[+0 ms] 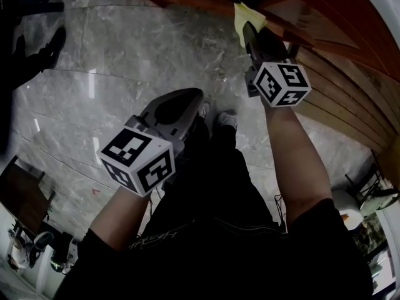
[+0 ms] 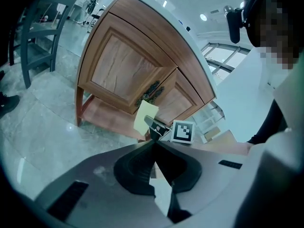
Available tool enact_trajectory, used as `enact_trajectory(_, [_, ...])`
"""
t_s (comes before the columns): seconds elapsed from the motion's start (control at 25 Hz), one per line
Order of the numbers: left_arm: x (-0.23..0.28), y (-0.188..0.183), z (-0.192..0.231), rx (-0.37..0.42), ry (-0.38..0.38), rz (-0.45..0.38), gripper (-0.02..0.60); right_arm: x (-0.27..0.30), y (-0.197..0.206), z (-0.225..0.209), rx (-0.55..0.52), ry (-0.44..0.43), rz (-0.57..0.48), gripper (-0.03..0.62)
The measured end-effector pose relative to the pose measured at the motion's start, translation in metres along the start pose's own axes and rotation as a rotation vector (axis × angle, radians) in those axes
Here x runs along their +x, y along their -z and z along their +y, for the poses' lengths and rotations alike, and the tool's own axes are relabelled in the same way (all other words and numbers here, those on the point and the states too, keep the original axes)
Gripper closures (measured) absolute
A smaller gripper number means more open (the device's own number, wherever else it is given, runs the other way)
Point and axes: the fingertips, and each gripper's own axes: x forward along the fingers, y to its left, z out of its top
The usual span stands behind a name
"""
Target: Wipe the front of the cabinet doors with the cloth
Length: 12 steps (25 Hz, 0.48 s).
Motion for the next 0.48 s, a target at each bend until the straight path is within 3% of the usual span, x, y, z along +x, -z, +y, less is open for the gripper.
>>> enact_trajectory(0.48, [0.016,0.005,-0.016,0.029,0.033,0.040,0.575,-0.012,-0.006,-0.026,0.069,0.067,-0.041,0.553])
